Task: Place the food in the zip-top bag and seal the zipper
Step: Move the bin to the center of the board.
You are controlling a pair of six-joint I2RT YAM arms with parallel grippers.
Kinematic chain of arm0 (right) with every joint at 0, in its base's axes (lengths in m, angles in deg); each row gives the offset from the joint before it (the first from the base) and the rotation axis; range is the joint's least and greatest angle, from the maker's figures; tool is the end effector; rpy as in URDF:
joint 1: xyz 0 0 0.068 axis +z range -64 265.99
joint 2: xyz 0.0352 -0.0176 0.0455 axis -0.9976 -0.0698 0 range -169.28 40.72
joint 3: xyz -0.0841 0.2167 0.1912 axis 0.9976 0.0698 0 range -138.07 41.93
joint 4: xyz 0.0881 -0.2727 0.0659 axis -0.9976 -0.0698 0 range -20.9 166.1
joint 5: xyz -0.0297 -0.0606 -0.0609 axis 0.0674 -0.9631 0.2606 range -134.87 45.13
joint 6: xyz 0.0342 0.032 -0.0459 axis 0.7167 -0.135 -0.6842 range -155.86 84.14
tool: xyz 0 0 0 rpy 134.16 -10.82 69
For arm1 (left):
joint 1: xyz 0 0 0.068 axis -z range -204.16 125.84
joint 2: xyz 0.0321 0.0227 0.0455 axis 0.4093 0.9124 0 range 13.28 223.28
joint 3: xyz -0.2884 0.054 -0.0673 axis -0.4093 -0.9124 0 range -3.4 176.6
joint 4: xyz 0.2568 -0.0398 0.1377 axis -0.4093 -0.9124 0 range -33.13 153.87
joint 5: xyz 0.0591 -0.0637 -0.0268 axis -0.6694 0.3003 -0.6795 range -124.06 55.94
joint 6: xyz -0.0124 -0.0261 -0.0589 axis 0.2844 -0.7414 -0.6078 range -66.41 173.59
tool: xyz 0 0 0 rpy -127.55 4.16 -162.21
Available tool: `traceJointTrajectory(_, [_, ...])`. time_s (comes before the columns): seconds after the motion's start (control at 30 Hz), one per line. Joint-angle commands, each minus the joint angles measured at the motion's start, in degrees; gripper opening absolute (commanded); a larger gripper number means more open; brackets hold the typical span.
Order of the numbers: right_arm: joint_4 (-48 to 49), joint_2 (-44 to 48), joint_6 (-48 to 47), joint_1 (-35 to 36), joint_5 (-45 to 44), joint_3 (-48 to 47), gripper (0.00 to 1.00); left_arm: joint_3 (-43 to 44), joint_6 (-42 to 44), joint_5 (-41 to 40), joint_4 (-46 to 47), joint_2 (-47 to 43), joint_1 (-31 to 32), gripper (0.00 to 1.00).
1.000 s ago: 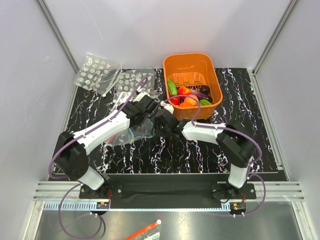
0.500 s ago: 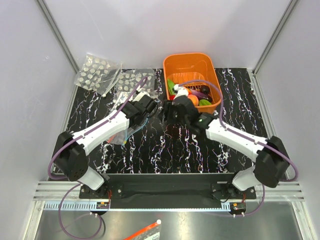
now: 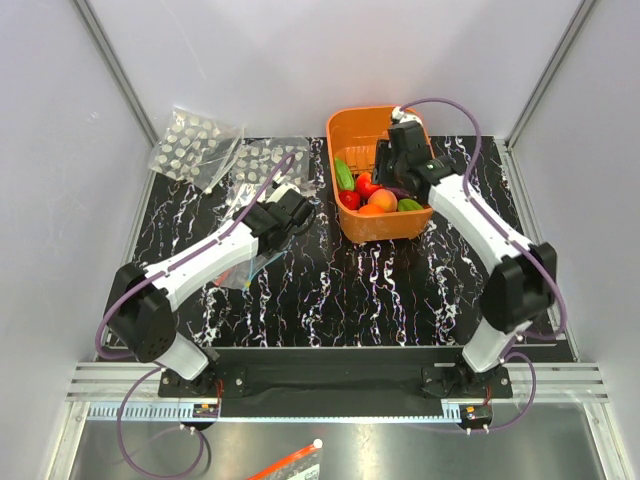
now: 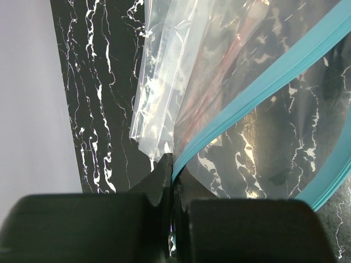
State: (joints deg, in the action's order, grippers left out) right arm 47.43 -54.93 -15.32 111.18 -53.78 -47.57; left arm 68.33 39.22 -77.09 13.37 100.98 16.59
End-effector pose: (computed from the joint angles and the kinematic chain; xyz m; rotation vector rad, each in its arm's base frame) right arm 0.3978 0.1783 0.3635 0.0003 2.1844 0.2863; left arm 0.2791 -0.1941 0.2846 0.3524 2.3591 0.6018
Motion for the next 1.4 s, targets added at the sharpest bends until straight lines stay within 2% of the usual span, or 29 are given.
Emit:
traceJointTrajectory(0.0, [-13.6, -5.9, -6.0, 0.2, 1.0, -4.8, 0.48, 0.3, 0.7, 0.9, 1.5, -2.8, -0.2, 0.0])
traceJointTrajectory(0.17, [-14.9, -4.3, -5.8, 0.4, 6.7, 1.1, 0.46, 0.4, 0.9, 1.5, 1.5, -3.1, -0.1, 0.0])
traceJointTrajectory(0.3, [-15.7, 3.3, -5.0, 1.7, 8.8, 6.8, 0.46, 0.3, 1.0, 1.9, 1.5, -3.5, -0.1, 0.0])
traceJointTrajectory(0.57, [-24.4, 11.8, -2.6, 10.0, 7.6, 17.0, 0.46, 0.1, 1.3, 2.2, 1.6, -4.0, -0.1, 0.0])
traceJointTrajectory(0.87, [-32.4, 24.7, 1.4, 11.5, 8.7, 23.2, 0.46, -0.1, 1.4, 2.9, 1.7, -3.8, -0.1, 0.0])
traceJointTrajectory(1.0, [-33.2, 28.9, 1.1, 11.5, 5.1, 20.1, 0.59, -0.9, 1.3, 2.4, 2.2, -4.2, 0.5, 0.0])
traceJointTrajectory(1.07, [-31.1, 27.5, -0.1, 11.4, 2.2, 17.2, 0.65, -0.9, 1.6, 2.3, 2.9, -4.4, 0.6, 0.0])
traceJointTrajectory(1.1, [-30.4, 24.8, -0.8, 11.4, 1.4, 16.1, 0.69, -0.9, 1.8, 2.4, 3.0, -4.4, 0.5, 0.0])
traceJointTrajectory(1.13, [-28.5, 23.2, -1.9, 11.2, 0.7, 15.3, 0.8, -0.9, 2.1, 2.5, 3.1, -4.5, 0.5, 0.0])
traceJointTrajectory(1.23, [-23.0, 15.9, -4.1, 10.7, -0.4, 11.9, 0.93, -0.7, 2.2, 2.4, 3.5, -4.5, 0.6, 0.0])
traceJointTrajectory(1.37, [-18.4, 7.4, -5.5, 9.4, -0.6, 5.9, 1.0, -1.0, 2.3, 2.2, 3.7, -4.5, 0.5, 0.0])
